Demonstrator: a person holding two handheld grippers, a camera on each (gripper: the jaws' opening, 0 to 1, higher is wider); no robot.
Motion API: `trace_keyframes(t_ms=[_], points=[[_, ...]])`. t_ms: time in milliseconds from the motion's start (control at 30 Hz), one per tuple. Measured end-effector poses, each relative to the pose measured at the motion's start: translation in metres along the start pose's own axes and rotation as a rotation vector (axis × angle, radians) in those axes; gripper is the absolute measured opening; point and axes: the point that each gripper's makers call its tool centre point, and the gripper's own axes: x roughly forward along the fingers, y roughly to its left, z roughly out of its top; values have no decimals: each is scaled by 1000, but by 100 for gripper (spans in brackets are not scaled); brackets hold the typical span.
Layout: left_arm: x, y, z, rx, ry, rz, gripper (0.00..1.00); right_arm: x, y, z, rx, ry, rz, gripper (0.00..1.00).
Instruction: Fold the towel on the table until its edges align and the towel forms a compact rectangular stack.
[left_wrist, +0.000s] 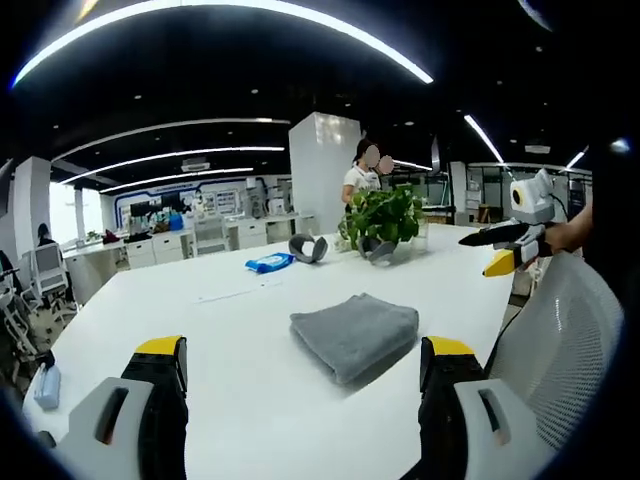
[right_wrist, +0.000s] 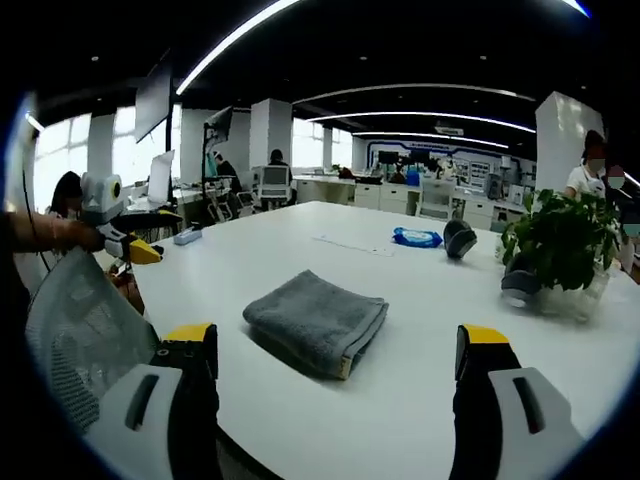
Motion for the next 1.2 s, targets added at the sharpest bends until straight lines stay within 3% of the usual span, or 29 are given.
trace_keyframes(t_ms=[100,367,633,767,900,1067,1200], points=[[-1,-2,-6,41,30,-2,99,-1,2,-2,3,2,7,99],[3,-20,-17,76,87,-96,99,-1,-4,-6,-45,33,-22,99],[2,-31,-8,40,23,-164,99,-8,-21,7,-67,-38,-113,99],[2,-30,-10,58,38,-159,99,-9,-25,7,-26,-29,-145,99],[0,-28,-1,47,-15,-157,99,-13,-24,7,13,-33,-158,99],[1,-25,1,21,-21,-151,99,-16,-27,16,55,-72,-181,99],[-1,-25,3,14,-35,-147,99,-17,-27,14,72,-63,-183,99]])
